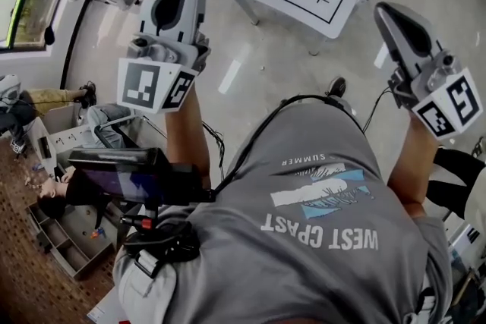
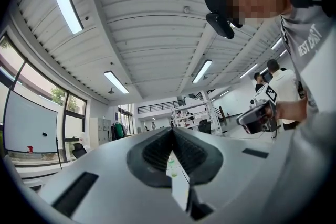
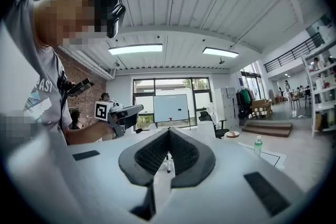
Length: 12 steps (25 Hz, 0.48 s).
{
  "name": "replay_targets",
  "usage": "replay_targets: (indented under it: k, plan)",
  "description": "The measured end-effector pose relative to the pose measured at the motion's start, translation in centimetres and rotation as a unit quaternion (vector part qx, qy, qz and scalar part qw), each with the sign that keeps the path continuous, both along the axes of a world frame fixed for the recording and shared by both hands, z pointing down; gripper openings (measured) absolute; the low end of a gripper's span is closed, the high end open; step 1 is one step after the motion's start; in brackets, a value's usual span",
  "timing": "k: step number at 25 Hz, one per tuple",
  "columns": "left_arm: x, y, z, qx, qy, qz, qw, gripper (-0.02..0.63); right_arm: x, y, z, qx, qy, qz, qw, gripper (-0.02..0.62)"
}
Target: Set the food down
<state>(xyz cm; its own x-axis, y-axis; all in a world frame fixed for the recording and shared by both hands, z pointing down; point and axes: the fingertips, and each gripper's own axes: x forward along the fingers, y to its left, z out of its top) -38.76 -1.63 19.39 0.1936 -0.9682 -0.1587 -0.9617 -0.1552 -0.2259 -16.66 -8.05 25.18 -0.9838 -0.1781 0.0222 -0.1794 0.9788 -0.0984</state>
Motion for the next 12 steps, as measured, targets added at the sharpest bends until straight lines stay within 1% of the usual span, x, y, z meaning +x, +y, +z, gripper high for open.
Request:
replay_targets:
  k: [5,12]
  plan:
    - [0.2,2.9,-1.5,0.011,-0.003,0.01,0.9999,0.008,0.2,3.3,-1.8,0.009,0.007,0.009,1.0,0.005]
    - [-0.2,3.8,-1.2,0.017,0.011,-0.002,0.9998,0.008,-0.1,4.1,-1.2,0.006,0.023,-0.007,1.0,0.005]
